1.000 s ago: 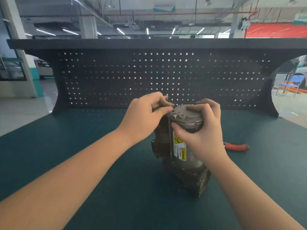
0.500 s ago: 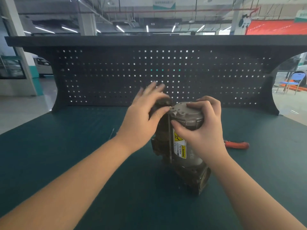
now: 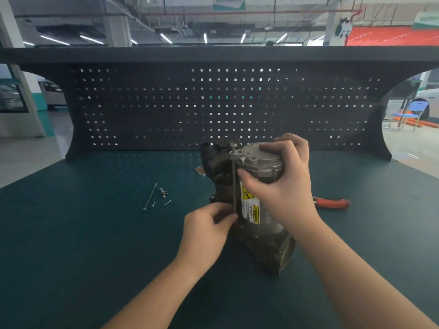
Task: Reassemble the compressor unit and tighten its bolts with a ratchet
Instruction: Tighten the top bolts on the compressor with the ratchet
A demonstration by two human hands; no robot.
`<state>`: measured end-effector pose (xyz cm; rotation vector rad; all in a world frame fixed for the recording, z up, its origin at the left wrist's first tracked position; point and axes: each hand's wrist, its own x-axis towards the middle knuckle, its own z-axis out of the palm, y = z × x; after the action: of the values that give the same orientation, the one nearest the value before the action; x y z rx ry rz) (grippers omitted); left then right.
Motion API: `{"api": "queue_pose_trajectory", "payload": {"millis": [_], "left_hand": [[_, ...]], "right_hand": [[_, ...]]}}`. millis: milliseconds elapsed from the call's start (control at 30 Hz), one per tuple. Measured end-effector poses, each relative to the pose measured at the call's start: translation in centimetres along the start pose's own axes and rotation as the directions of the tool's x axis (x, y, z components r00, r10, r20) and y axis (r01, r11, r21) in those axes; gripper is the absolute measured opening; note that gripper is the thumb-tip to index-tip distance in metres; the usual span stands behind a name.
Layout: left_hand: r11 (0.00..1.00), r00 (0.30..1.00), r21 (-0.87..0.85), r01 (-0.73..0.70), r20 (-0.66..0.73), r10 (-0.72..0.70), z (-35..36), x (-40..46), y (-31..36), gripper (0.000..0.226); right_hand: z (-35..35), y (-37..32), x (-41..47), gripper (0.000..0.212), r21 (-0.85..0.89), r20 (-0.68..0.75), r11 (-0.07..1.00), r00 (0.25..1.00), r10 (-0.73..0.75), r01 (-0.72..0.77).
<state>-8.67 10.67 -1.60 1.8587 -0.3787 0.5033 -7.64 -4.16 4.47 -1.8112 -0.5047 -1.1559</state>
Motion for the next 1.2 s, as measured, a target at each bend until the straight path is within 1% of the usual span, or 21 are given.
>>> {"api": "queue_pose_trajectory", "payload": {"millis": [67,167,333,467,600,700,733,833,867,933,967,1000,1033,1067,1100,1133,1167,1200], "left_hand": [[0.999,0.999,-0.026,0.031,-0.028,-0.032,0.0,0.5,-0.1,0.039],[0.998,0.999,-0.034,0.051,-0.016,-0.051,0.2,1.1,0.0,0.035],[0.998,0.998,-0.024,0.058,0.01,-0.058,0.4,0.9,-0.6,0.037],[0.998,0.999,-0.047,0.048,0.007,-0.048,0.5,0.5,-0.8,0.039],[0.999,1.0,0.026,-0.028,0.008,0.028,0.5,0.5,-0.9,0.036],[0.983,0.987,0.099,-0.154,-0.031,0.158,0.6,0.2,-1.3,0.019],[0.977,0.981,0.112,-0.183,-0.04,0.189,0.6,0.2,-1.5,0.016],[0.97,0.977,0.131,-0.206,-0.03,0.212,0.6,0.3,-1.8,0.015],[0.959,0.97,0.156,-0.236,-0.026,0.243,0.5,0.1,-1.7,0.014],[0.914,0.934,0.247,-0.321,-0.079,0.349,-0.4,-0.6,-1.8,0.009],[0.915,0.922,0.262,-0.307,-0.156,0.355,-1.3,-0.7,-2.0,0.013],[0.943,0.922,0.233,-0.238,-0.252,0.295,-2.6,-0.4,-2.2,0.02],[0.972,0.915,0.198,-0.127,-0.354,0.192,-4.1,0.5,-2.8,0.023],[0.979,0.9,0.202,0.03,-0.431,0.062,-5.9,2.1,-3.9,0.02],[0.933,0.881,0.274,0.234,-0.466,-0.084,-7.8,4.1,-5.4,0.015],[0.814,0.853,0.379,0.441,-0.458,-0.249,-9.6,6.0,-6.8,0.012],[0.655,0.813,0.488,0.576,-0.425,-0.398,-11.0,7.7,-8.0,0.022],[0.525,0.772,0.576,0.627,-0.368,-0.518,-11.9,8.9,-9.1,0.031]], "right_hand": [[0.0,0.0,0.0,0.045,-0.002,-0.003,1.0,1.0,0.002,-0.002],[0.0,0.0,0.0,0.045,0.005,0.005,1.0,1.0,0.003,-0.003],[0.0,-0.1,0.1,0.045,0.006,-0.001,1.0,1.0,-0.005,0.005],[0.1,-0.1,0.0,0.046,0.005,-0.007,1.0,1.0,-0.008,0.008],[0.1,0.0,0.0,0.047,0.001,-0.002,1.0,1.0,-0.004,0.004],[0.2,0.0,0.0,0.047,-0.002,-0.005,1.0,1.0,-0.003,0.003],[0.2,0.0,-0.1,0.048,-0.001,-0.009,1.0,1.0,-0.003,0.003],[0.2,-0.1,-0.1,0.048,-0.004,-0.018,1.0,1.0,-0.006,0.006],[0.2,-0.2,-0.1,0.048,-0.004,-0.018,1.0,1.0,-0.011,0.01],[0.2,-0.1,-0.1,0.046,0.002,-0.018,1.0,1.0,-0.016,0.017],[0.2,-0.1,-0.1,0.046,0.007,-0.016,1.0,1.0,-0.016,0.016],[0.2,0.0,-0.1,0.045,0.01,-0.014,1.0,1.0,-0.015,0.016],[0.2,0.1,-0.1,0.045,0.01,-0.014,1.0,1.0,-0.016,0.016],[0.3,0.1,-0.1,0.045,0.008,-0.017,1.0,1.0,-0.017,0.017],[0.3,0.1,-0.1,0.045,0.007,-0.023,1.0,1.0,-0.019,0.019],[0.3,0.1,-0.1,0.045,0.007,-0.028,1.0,0.999,-0.02,0.02],[0.3,0.1,-0.1,0.045,0.007,-0.03,1.0,0.999,-0.02,0.02],[0.3,0.1,-0.1,0.045,0.008,-0.03,1.0,0.999,-0.019,0.02]]}}
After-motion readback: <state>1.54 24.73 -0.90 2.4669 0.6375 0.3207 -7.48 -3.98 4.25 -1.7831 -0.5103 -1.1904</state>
